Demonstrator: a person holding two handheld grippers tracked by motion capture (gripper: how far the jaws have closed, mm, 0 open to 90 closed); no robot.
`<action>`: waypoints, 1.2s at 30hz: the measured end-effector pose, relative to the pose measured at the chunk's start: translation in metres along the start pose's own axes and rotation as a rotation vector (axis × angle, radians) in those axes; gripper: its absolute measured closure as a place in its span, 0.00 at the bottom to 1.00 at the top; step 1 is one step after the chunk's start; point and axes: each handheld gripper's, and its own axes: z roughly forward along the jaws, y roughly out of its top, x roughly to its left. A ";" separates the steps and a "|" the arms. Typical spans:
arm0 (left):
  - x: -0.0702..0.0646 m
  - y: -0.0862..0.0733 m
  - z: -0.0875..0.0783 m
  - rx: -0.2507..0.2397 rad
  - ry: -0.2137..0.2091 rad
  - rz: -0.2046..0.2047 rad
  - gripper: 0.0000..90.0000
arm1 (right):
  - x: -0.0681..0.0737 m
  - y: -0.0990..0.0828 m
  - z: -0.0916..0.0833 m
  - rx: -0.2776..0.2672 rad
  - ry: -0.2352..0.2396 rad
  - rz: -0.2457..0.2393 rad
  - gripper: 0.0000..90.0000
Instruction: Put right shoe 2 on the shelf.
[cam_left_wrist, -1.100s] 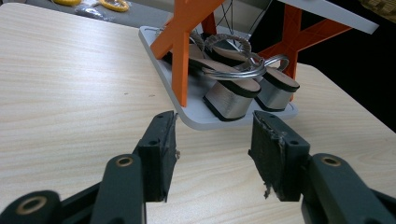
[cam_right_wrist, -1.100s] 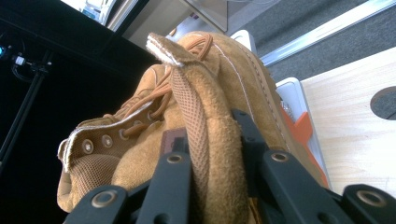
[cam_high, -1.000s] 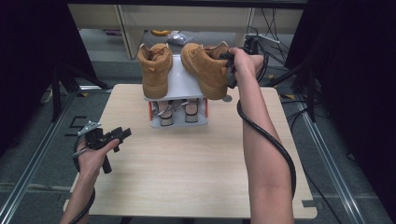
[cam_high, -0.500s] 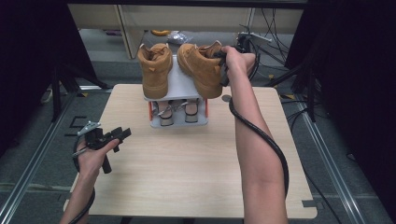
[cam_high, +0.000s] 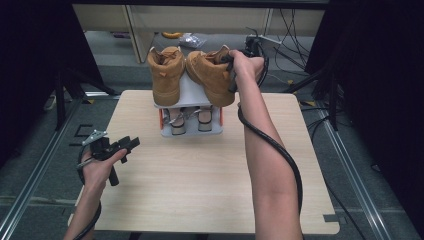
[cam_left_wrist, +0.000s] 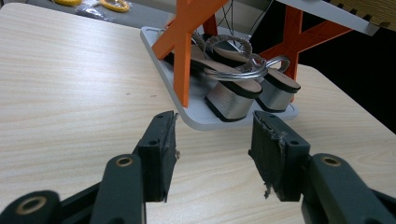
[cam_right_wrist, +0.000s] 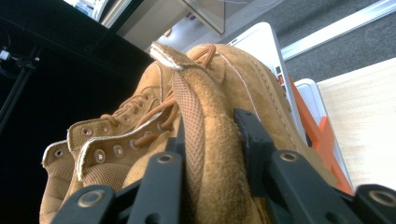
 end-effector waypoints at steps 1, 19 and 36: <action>0.000 0.000 0.000 0.000 -0.001 0.001 0.55 | 0.002 0.000 0.000 0.001 0.001 0.003 0.74; -0.001 0.000 -0.002 -0.007 -0.006 -0.001 0.55 | -0.013 0.009 -0.052 -0.054 0.075 -0.131 0.47; -0.002 -0.002 0.001 0.008 -0.003 0.006 0.55 | -0.104 -0.031 -0.054 0.174 0.005 -0.226 1.00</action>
